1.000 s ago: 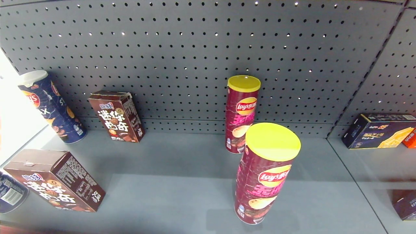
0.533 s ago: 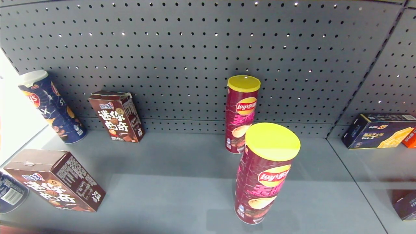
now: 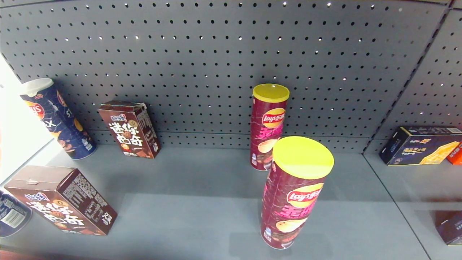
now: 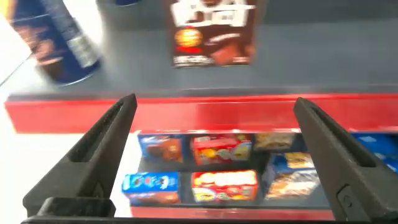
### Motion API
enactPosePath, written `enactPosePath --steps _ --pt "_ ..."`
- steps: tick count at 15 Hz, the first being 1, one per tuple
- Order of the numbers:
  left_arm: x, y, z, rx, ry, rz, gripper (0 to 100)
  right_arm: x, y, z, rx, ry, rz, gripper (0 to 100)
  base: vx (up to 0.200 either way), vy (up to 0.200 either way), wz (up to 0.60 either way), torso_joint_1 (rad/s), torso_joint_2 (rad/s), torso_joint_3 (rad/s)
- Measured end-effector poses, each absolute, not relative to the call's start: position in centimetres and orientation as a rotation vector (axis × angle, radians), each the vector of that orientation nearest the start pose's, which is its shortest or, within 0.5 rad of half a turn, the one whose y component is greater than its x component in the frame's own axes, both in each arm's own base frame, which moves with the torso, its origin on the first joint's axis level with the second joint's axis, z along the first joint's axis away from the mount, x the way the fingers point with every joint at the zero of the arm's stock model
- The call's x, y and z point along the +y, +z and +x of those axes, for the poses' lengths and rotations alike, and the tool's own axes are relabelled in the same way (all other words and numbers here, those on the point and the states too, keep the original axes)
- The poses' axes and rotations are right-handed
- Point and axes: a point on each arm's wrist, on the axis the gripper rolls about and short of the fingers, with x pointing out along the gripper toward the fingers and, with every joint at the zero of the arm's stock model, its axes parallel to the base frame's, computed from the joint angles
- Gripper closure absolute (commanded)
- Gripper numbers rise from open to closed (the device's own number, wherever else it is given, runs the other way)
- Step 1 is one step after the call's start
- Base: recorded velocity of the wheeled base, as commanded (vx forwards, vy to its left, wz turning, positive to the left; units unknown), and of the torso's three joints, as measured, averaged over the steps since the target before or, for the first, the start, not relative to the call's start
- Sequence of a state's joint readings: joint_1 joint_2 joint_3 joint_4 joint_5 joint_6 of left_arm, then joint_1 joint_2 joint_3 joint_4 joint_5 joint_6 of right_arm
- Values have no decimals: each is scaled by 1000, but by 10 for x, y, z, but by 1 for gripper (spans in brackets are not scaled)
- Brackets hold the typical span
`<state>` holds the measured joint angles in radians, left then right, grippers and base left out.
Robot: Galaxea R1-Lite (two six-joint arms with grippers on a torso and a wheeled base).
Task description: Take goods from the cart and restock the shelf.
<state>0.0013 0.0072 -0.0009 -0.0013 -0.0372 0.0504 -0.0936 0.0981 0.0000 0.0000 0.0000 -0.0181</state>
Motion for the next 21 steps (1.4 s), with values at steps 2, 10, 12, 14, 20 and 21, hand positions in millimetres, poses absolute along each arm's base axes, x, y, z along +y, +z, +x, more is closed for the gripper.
enactPosePath --steps 2,10,12,14,20,21 --pt "-1 76 -22 5 -43 47 0 1 77 -15 98 -90 -22 0 0 0 0 0 0 0" --pt "-1 76 -22 5 -47 43 0 2 168 -8 -31 11 -53 0 0 0 0 0 0 0" --pt "-1 76 -22 5 -48 43 0 2 202 11 -39 105 -68 0 0 0 0 0 0 0" --pt "-1 76 -22 6 -48 41 0 7 221 39 -22 212 -74 0 0 0 0 0 0 0" --pt "-1 76 -22 8 -49 41 0 43 215 112 165 462 -107 0 0 0 0 0 0 0" --pt "-1 76 -22 8 -49 41 0 51 210 120 200 497 -137 0 0 0 0 0 0 0"
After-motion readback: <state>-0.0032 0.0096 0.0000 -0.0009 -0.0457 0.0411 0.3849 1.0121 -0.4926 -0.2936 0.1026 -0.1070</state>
